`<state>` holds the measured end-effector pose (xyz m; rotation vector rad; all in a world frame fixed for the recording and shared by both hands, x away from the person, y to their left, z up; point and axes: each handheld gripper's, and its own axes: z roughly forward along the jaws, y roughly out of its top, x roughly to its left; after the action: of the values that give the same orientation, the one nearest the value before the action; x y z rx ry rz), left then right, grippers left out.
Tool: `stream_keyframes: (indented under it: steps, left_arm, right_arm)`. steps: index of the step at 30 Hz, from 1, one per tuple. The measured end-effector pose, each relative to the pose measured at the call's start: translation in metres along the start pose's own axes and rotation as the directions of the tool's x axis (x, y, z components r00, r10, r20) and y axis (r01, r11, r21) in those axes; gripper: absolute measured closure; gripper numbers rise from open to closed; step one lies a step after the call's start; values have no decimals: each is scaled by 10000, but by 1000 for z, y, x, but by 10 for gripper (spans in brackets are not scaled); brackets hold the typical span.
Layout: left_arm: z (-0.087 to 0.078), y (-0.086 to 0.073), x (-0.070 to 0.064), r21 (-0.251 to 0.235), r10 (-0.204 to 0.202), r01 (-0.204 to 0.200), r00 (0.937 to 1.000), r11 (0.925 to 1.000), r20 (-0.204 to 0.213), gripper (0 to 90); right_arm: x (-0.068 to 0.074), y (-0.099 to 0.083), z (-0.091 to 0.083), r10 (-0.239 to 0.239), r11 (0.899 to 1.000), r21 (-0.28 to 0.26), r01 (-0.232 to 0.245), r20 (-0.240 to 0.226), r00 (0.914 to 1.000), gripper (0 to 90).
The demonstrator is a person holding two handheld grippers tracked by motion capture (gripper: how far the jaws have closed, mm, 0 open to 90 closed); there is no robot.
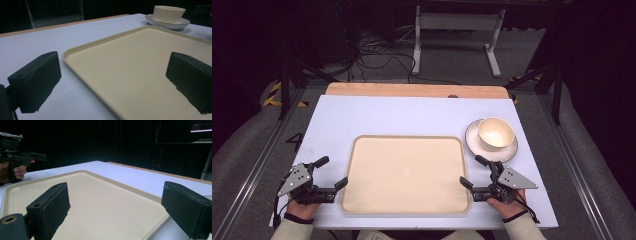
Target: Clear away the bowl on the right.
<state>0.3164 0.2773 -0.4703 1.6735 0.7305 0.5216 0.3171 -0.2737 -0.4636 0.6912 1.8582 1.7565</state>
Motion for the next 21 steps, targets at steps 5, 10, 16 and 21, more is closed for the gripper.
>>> stream_keyframes:
  steps: [5,10,16,21]
  left_arm:
    - [0,0,0,4,1,-1,10000,10000,-4,5]
    - [0,0,0,1,1,-1,10000,10000,-5,5]
    - [0,0,0,-1,-1,1,10000,10000,-1,5]
    - [0,0,0,-9,-6,6,10000,10000,-4,5]
  right_arm:
    - [0,0,0,11,10000,12,-11,25,10000,84]
    - [0,0,0,-3,10000,37,3,21,10000,84]
    - [0,0,1,11,10000,72,-11,-2,10000,88]
    - [0,0,1,-2,9999,103,1,37,10000,90]
